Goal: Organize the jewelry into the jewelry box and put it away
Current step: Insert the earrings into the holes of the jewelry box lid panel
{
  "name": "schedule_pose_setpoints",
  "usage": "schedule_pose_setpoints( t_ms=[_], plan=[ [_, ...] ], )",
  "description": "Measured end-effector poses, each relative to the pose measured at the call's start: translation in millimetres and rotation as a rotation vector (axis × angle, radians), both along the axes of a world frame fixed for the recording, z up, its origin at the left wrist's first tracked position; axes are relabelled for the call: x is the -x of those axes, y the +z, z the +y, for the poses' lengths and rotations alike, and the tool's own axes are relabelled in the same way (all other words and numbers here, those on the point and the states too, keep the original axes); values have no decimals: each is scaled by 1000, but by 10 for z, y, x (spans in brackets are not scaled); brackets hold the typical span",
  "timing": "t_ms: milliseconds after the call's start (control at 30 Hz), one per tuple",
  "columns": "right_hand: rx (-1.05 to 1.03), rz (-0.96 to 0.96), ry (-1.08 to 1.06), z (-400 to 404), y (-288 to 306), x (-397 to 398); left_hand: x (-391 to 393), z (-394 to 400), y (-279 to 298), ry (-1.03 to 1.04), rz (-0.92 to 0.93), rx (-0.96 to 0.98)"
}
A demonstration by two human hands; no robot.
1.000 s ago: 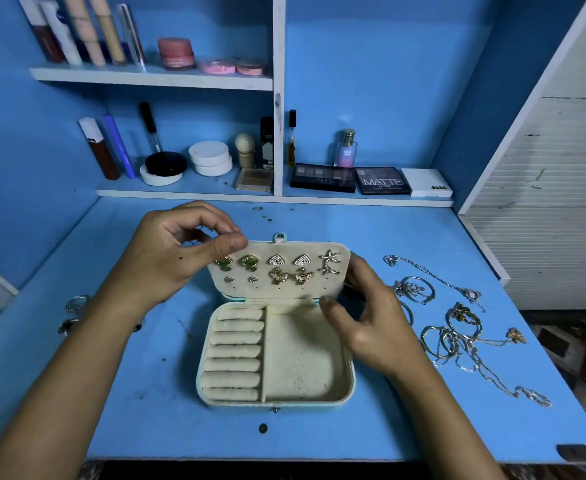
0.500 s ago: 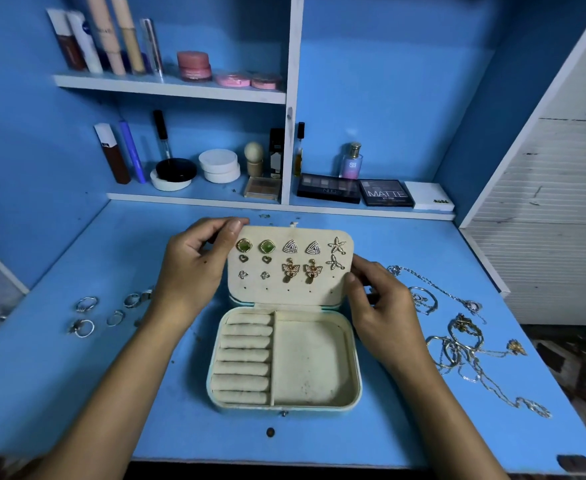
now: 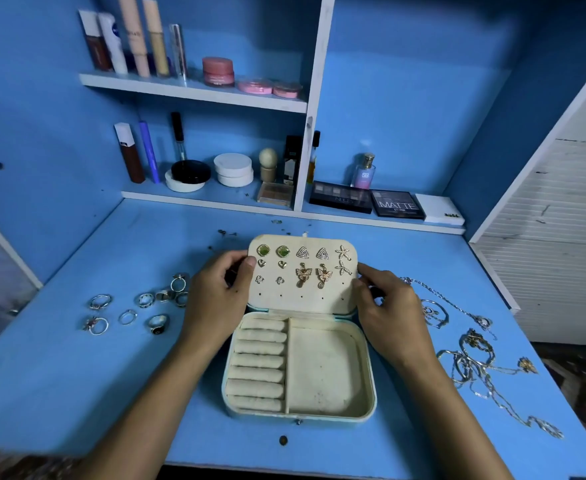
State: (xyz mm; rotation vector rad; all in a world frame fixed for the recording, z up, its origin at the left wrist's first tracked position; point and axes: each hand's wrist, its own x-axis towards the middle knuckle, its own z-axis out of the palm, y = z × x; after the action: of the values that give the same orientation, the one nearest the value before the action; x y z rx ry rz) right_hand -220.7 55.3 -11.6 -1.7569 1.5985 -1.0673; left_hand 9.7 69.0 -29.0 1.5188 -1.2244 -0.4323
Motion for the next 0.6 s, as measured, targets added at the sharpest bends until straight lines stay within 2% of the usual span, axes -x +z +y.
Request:
schedule_pose_setpoints(
  t_ms=[433, 600],
  plan=[
    [-120, 72, -73, -29, 16, -67, -32, -11, -62, 58, -94, -4],
    [-138, 44, -57, -50, 89, -67, -40, -21, -72, 58, -91, 0]
  ],
)
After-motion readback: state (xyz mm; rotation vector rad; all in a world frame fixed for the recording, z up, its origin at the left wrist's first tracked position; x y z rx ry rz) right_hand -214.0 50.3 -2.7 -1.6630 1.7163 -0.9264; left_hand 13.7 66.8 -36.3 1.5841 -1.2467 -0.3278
